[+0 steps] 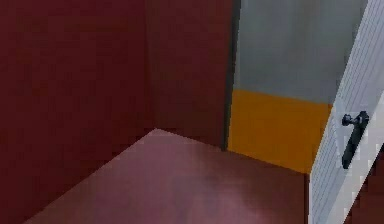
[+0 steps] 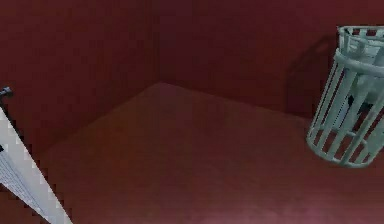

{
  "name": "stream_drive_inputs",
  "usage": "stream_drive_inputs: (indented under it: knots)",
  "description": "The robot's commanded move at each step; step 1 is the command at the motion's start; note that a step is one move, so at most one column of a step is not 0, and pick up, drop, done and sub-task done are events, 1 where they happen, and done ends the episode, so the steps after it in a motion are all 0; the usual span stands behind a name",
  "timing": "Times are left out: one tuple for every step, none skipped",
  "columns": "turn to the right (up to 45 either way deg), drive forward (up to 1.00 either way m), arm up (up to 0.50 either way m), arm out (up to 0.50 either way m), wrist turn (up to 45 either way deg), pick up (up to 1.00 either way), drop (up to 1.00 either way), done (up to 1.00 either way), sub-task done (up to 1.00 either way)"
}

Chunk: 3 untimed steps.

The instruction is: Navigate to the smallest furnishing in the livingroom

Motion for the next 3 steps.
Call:
stream_drive_inputs:
  knots:
    - [0.0, 0.80, 0.00, 0.00, 0.0, 0.00, 0.00, 0.00, 0.00]
    - [36.0, 0.00, 0.00, 0.00, 0.0, 0.00, 0.00, 0.00, 0.00]
    - [3.0, 0.00, 0.00, 0.00, 0.0, 0.00, 0.00, 0.00, 0.00]
